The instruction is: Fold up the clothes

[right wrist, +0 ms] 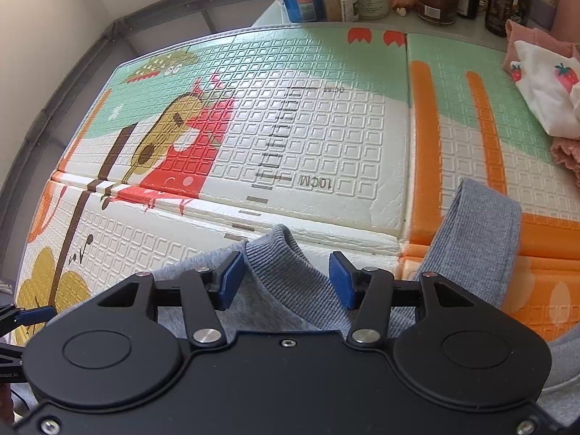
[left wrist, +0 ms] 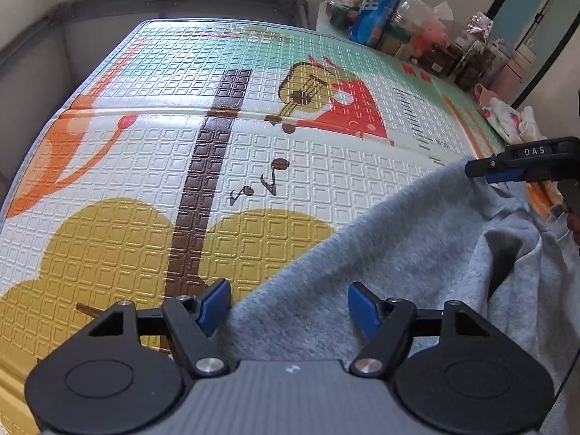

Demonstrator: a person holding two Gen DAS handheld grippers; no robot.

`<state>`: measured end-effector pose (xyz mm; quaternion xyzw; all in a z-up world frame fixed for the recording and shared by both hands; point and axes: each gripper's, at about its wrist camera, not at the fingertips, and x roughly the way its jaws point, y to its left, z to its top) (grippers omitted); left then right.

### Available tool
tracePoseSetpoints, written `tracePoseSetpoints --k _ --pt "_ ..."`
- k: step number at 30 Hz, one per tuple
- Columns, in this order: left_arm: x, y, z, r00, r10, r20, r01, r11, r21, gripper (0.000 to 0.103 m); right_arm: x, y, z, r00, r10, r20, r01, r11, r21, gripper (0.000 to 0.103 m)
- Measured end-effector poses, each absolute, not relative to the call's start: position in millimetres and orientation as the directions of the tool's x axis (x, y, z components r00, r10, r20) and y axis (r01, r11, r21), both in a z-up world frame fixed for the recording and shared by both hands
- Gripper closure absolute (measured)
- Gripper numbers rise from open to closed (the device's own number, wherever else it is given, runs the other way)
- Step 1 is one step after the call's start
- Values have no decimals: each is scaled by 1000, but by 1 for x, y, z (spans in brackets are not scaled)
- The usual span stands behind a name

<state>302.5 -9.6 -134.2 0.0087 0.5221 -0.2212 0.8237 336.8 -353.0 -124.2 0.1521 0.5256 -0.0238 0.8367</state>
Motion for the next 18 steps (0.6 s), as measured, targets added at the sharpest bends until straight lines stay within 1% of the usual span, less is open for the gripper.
tracePoseSetpoints --k 2,4,5,7,8,9,10,11,12,13,15,18 --pt "301 -12 -134 357 -344 -868 388 900 -197 28 338 -351 -125 443 118 -889 190 956 222 53" --pt "299 -16 -135 362 -321 -875 404 900 -163 32 339 -349 -127 439 114 -891 178 961 211 53" --pt "298 -18 -134 368 -306 -878 410 901 -142 37 340 -348 -128 436 111 -893 170 964 203 53" --pt "297 -18 -132 375 -302 -876 420 898 -130 49 340 -343 -128 438 103 -893 149 972 184 55" --pt "298 -17 -131 374 -306 -876 418 898 -135 62 340 -341 -128 443 98 -891 134 976 174 60" --pt "299 -15 -130 370 -309 -876 410 901 -144 72 340 -338 -127 448 93 -889 120 979 163 67" --pt "300 -14 -129 367 -311 -877 406 902 -150 76 340 -335 -126 453 88 -887 105 983 151 70" --pt "300 -13 -128 363 -315 -877 408 900 -155 86 340 -333 -125 458 78 -886 95 986 136 77" --pt "300 -13 -128 358 -319 -877 411 898 -159 89 340 -331 -125 461 61 -885 93 989 117 87" --pt "299 -14 -128 358 -319 -877 413 897 -158 90 340 -330 -124 464 49 -884 93 990 104 91" --pt "297 -16 -126 365 -312 -877 419 896 -144 94 341 -334 -122 472 53 -880 105 988 115 100" --pt "295 -23 -126 377 -294 -878 432 895 -114 95 341 -335 -119 481 56 -875 104 987 120 100"
